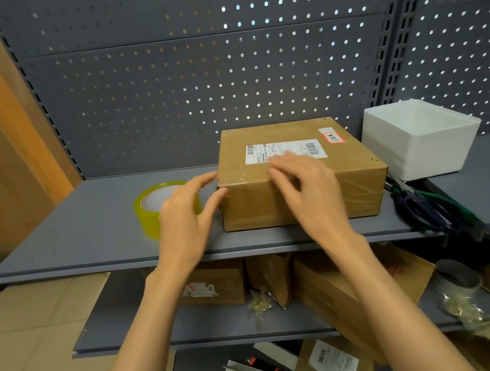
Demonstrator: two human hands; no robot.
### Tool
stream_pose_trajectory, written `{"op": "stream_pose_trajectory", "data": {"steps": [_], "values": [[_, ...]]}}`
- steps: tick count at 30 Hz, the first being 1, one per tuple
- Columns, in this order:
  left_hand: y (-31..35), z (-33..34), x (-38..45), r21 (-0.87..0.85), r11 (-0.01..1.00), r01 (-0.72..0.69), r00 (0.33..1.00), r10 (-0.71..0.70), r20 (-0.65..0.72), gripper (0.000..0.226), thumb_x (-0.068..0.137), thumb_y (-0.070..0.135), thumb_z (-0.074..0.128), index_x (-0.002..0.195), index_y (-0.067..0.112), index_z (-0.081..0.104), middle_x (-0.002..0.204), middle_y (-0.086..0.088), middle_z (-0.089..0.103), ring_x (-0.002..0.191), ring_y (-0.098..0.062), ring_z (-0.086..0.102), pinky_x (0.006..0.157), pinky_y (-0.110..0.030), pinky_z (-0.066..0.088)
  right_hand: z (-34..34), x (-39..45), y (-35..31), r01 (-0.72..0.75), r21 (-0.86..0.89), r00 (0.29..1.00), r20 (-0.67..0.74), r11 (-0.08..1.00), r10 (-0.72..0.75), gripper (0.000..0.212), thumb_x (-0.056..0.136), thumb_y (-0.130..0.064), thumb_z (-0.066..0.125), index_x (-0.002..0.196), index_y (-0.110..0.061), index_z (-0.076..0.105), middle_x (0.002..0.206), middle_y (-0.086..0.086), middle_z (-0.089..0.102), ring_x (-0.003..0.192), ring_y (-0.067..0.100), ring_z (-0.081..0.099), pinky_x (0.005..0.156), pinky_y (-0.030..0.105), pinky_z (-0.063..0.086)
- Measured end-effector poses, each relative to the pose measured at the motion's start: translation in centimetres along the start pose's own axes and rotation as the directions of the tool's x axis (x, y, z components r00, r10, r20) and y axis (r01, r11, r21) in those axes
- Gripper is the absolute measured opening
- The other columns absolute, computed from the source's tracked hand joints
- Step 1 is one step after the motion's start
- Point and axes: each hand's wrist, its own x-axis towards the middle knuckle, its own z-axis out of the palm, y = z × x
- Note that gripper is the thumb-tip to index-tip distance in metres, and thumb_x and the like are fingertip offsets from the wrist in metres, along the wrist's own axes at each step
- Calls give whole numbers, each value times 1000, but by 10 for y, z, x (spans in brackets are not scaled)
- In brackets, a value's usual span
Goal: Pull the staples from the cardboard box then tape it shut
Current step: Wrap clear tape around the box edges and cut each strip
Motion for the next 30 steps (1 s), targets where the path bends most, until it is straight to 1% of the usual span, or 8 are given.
{"op": "stream_pose_trajectory", "data": {"steps": [3,5,9,13,17,20,26,30], "values": [[6,1,-2,-205,956,211,977,-208,37,44,90,31,57,130,14,51,126,1,57,112,-8,53,88,-13,42,-29,2,21,-165,-14,955,-251,986,157,27,94,-21,53,115,-11,66,118,4,65,116,20,56,103,39,40],[12,8,-1,-310,888,339,941,-327,92,47,93,32,52,135,12,47,133,0,53,113,-4,49,83,-5,39,-46,2,33,-313,-9,895,-338,950,292,31,96,-26,48,120,-12,61,123,5,61,117,23,53,103,40,38],[21,22,4,-401,799,448,892,-431,138,48,95,36,47,137,11,45,135,-1,51,112,-4,46,88,-14,35,-62,-4,52,-498,7,832,-277,867,481,42,98,-32,43,134,-11,49,135,7,51,124,23,46,103,35,33],[19,31,6,-375,815,441,894,-435,106,44,96,36,46,134,13,48,129,-1,54,113,-9,47,92,-22,38,-64,-10,56,-555,94,799,-216,826,561,44,99,-34,41,136,-10,47,136,9,51,126,24,44,105,36,33],[14,32,6,-353,823,444,893,-438,102,42,96,35,46,133,15,49,127,0,54,112,-9,46,94,-26,39,-63,-11,54,-577,181,779,-172,796,603,40,100,-32,39,131,-11,52,128,8,56,119,19,44,92,26,31],[12,32,6,-353,824,443,893,-438,99,41,96,35,45,132,16,50,121,3,53,110,-9,46,93,-27,39,-63,-10,54,-593,209,764,-158,778,625,39,99,-32,42,131,-12,53,127,6,56,116,18,47,94,28,34],[13,33,5,-394,799,455,886,-451,108,40,97,36,44,133,18,48,118,7,52,109,-9,47,90,-26,40,-65,-5,59,-635,309,732,-54,708,679,23,97,-31,41,97,-19,60,100,3,59,81,7,48,77,30,37],[14,37,1,-428,777,462,879,-465,106,46,98,37,42,141,22,37,123,9,48,113,-9,44,99,-30,39,-60,-10,63,-630,339,728,-56,699,684,34,98,-38,39,118,-20,60,111,-3,56,109,17,47,90,34,39]]}}
